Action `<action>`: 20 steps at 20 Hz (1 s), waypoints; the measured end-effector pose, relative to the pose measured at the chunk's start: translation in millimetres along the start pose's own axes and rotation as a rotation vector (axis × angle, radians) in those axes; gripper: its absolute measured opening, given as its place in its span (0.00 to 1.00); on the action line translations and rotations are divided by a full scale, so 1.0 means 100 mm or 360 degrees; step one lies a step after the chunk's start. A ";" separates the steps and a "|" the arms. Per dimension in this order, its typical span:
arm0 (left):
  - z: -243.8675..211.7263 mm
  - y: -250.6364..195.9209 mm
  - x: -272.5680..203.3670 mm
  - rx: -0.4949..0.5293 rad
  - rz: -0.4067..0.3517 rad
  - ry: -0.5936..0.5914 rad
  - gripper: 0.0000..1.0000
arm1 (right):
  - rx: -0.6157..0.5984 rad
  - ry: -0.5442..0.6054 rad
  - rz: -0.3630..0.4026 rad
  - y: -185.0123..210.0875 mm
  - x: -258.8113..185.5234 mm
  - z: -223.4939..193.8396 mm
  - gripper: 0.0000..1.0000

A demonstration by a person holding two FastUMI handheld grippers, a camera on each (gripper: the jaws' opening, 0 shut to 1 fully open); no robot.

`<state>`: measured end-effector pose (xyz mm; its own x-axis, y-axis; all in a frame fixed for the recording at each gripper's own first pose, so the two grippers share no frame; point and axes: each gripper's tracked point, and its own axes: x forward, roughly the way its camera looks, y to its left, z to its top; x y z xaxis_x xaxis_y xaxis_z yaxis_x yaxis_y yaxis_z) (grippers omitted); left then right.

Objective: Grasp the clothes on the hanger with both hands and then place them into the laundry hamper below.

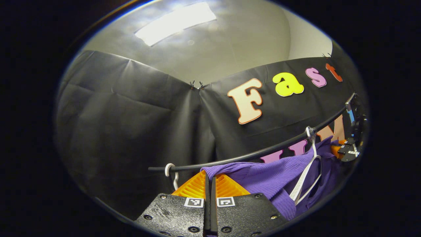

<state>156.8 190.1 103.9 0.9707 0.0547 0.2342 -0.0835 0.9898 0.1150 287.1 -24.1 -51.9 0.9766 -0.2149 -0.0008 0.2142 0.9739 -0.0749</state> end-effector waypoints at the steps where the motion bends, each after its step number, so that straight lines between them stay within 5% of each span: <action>1: -0.07 -0.03 0.02 -0.0021 -0.0005 0.0007 0.02 | -0.0008 -0.0001 -0.0010 -0.01 0.03 -0.02 0.08; 12: -0.72 -0.11 0.32 -0.0114 -0.0023 0.0134 0.00 | -0.0059 0.0067 -0.0097 -0.13 0.28 -0.28 0.07; 20: -0.67 -0.16 0.27 -0.0148 -0.0038 0.0134 0.00 | 0.0245 0.0268 0.0107 0.18 0.08 -0.81 0.08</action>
<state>200.0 184.6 43.3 0.9880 0.0377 0.1499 -0.0425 0.9987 0.0287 297.7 -14.1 -134.1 0.9750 -0.1456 -0.1678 0.1613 0.9833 0.0841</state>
